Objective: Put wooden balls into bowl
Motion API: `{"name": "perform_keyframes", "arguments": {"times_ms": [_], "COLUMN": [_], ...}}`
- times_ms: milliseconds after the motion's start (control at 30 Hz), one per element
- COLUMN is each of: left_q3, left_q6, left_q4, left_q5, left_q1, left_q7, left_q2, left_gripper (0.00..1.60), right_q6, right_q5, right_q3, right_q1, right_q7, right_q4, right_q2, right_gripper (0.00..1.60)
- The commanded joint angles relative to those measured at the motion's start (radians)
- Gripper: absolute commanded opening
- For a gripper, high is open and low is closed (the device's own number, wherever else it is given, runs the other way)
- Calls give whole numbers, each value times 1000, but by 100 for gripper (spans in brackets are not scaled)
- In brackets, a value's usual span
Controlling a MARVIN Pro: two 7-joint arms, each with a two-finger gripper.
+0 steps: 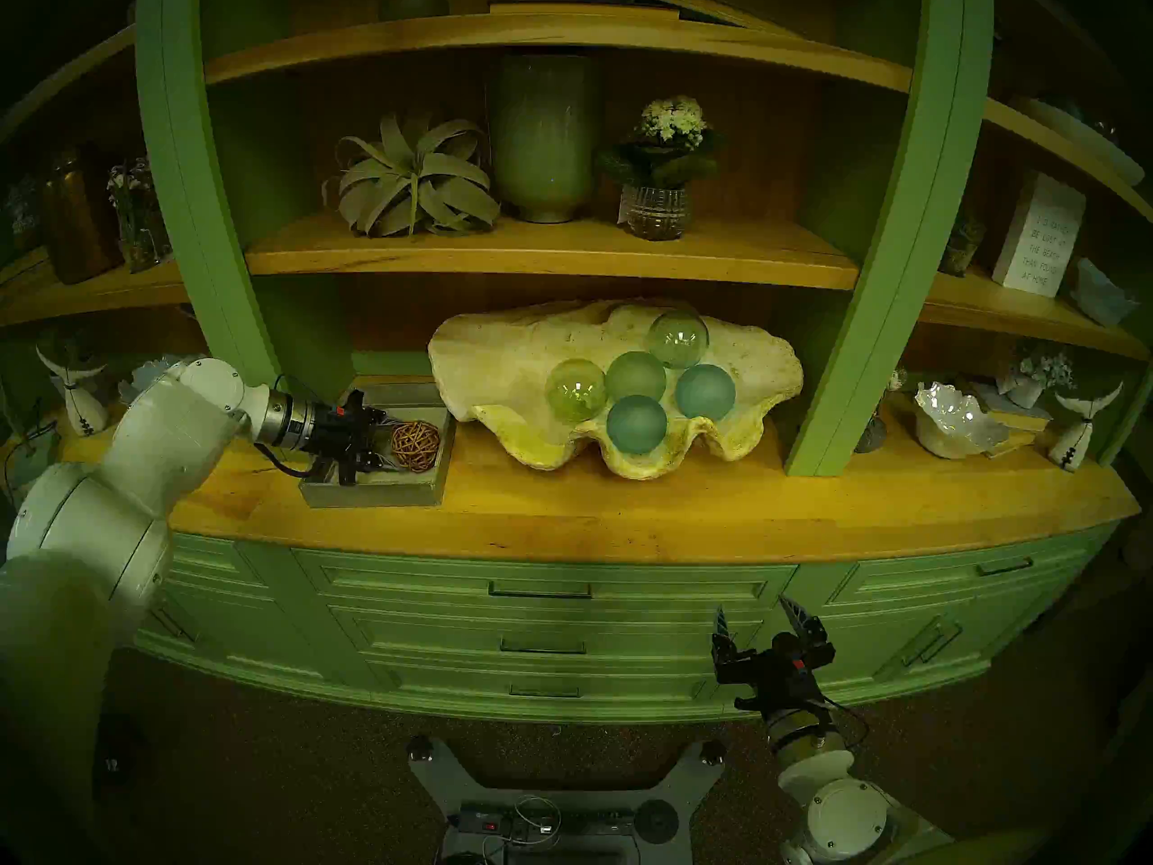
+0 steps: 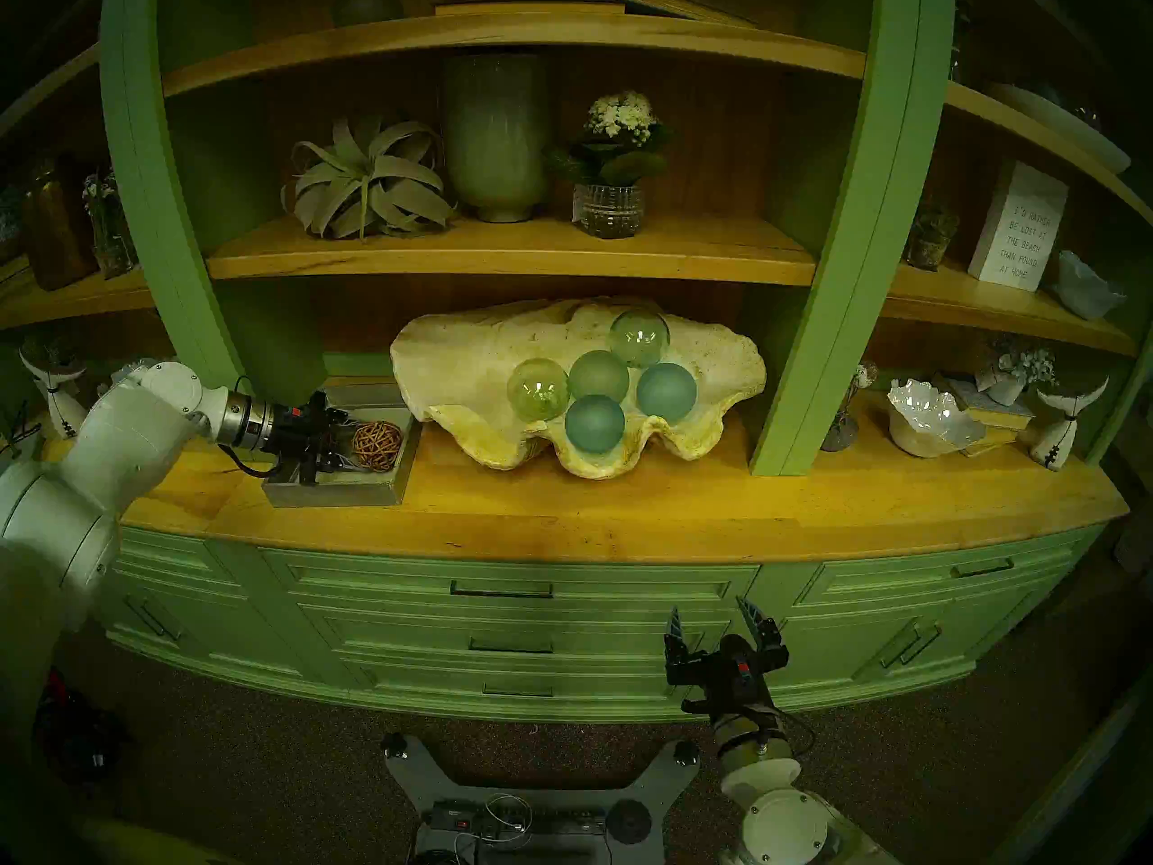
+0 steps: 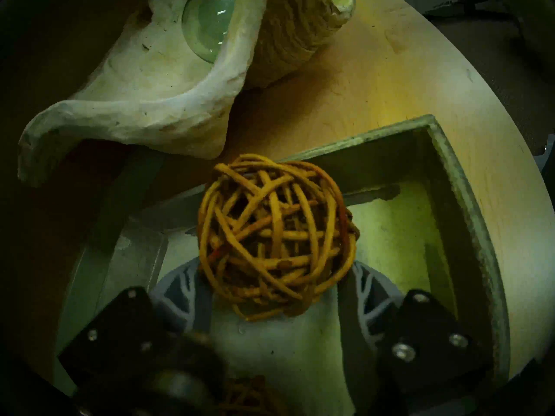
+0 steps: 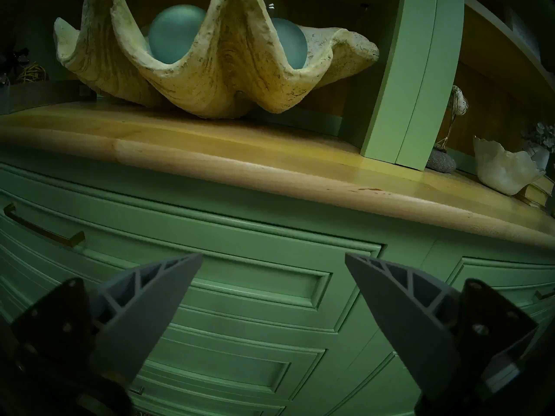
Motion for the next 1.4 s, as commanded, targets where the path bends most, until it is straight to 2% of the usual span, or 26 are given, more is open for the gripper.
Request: {"name": "perform_keyframes", "arguments": {"times_ms": [0,333,400,433,600,867,967,1000,1067,1100,1200,1267,1367], "left_q3": [46,118,131,138,149,149,133,131,130,131,124,101,84], "left_q6": [-48,-104,-110,-115,-125,-99,-95,-82,-55,-29,-22,8,15], "left_q4": [-49,-185,-218,-223,-299,-427,-438,-468,-515,-542,-552,-601,-600], "left_q5": [-55,-105,-118,-113,-154,-247,-256,-281,-311,-313,-314,-335,-333], "left_q1": [1,29,35,36,48,100,113,124,155,179,208,256,271], "left_q7": [-101,-36,-43,-9,3,8,25,28,64,109,158,208,234], "left_q2": [52,161,185,189,252,351,354,377,412,430,435,463,467], "left_gripper": [0,0,0,0,0,0,0,0,0,0,0,0,0], "right_q6": [-7,-8,-8,-8,-8,-7,-7,-7,-7,-7,-7,-7,-7], "right_q5": [-2,-2,-2,-2,-2,-2,-1,-1,-1,-1,-1,-1,-1], "right_q3": [3,2,2,2,2,3,3,3,3,3,3,3,3], "right_q1": [6,8,8,8,7,6,6,6,5,5,5,5,6], "right_q7": [-1,0,0,0,0,-1,-1,-1,-1,-1,-1,-1,-1], "right_q4": [-31,-29,-29,-29,-29,-32,-32,-32,-33,-33,-33,-33,-32], "right_q2": [0,0,0,0,0,0,0,0,1,1,1,1,0], "right_gripper": [160,160,160,160,160,160,160,160,160,160,160,160,160]}}
